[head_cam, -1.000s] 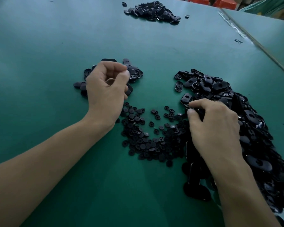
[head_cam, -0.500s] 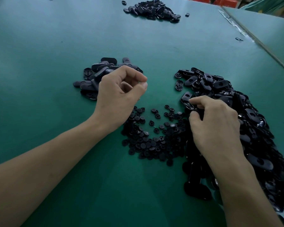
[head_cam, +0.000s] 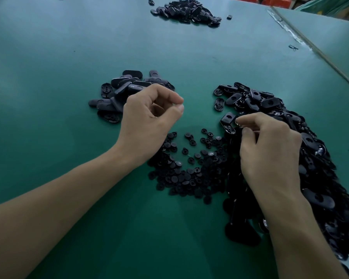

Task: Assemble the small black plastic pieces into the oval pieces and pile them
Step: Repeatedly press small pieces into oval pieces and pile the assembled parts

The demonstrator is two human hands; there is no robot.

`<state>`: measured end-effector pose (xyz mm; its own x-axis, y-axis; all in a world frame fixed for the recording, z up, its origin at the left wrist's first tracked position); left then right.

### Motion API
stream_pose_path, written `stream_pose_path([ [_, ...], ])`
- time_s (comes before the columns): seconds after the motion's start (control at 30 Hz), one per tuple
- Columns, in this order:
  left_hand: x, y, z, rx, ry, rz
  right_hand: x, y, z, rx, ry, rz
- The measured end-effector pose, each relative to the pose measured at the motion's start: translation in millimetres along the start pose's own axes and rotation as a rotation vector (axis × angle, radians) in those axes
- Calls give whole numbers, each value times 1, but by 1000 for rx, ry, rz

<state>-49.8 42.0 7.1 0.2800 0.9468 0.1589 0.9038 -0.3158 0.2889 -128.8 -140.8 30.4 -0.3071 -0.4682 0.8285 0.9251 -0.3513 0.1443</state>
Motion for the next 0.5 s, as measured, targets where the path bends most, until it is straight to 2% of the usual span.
stream_pose_path([
  [0.33, 0, 0, 0, -22, 21, 18, 3, -4, 3, -10, 16, -25],
  [0.5, -1, 0, 0, -20, 21, 26, 1, -4, 2, -43, -16, 37],
])
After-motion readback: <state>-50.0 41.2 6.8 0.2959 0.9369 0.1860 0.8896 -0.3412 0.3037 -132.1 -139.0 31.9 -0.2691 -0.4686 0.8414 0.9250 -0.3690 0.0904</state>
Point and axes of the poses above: each hand's wrist, its own y-axis towards the middle knuckle, its own x-axis out of the back of the hand, z = x × y, the point moved 2 cm from there along y, towards the middle knuckle, and after that the axes turned 12 degrees about z, right-handed, at the moved point
